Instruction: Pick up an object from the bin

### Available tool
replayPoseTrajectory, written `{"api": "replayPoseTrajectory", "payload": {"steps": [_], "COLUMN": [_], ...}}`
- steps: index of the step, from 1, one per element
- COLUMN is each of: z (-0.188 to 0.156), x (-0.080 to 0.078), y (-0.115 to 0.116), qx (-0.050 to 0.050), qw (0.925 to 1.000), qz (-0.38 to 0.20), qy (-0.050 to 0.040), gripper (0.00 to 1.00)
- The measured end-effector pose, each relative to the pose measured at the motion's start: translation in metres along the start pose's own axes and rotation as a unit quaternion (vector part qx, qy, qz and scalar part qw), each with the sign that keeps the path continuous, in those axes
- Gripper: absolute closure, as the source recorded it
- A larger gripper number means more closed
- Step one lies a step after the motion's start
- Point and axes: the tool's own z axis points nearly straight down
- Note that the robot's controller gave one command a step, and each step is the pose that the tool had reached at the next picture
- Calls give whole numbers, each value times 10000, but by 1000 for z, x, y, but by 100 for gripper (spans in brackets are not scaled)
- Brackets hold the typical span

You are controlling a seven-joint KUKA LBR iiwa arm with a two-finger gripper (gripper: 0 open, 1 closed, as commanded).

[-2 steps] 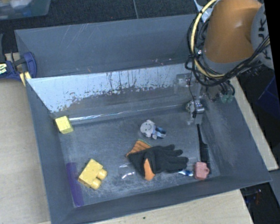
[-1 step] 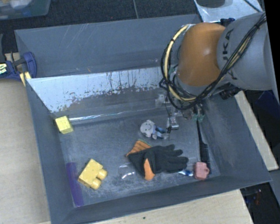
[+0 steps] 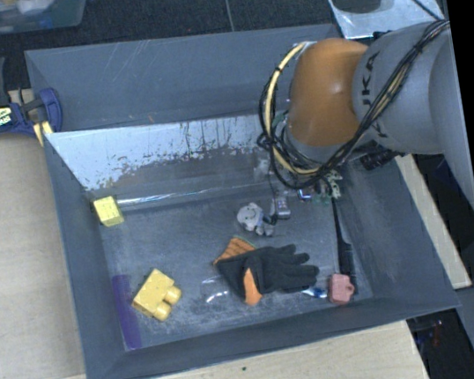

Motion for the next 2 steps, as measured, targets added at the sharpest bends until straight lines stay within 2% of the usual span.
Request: {"api": "replayPoseTrajectory", "payload": {"steps": [1, 2], "z": [-5, 26], "x": [37, 29], "y": [47, 37], "qx": [-15, 1], "qw": [9996, 9990], "qz": [274, 443], "qy": [28, -37], "gripper": [0, 0]}}
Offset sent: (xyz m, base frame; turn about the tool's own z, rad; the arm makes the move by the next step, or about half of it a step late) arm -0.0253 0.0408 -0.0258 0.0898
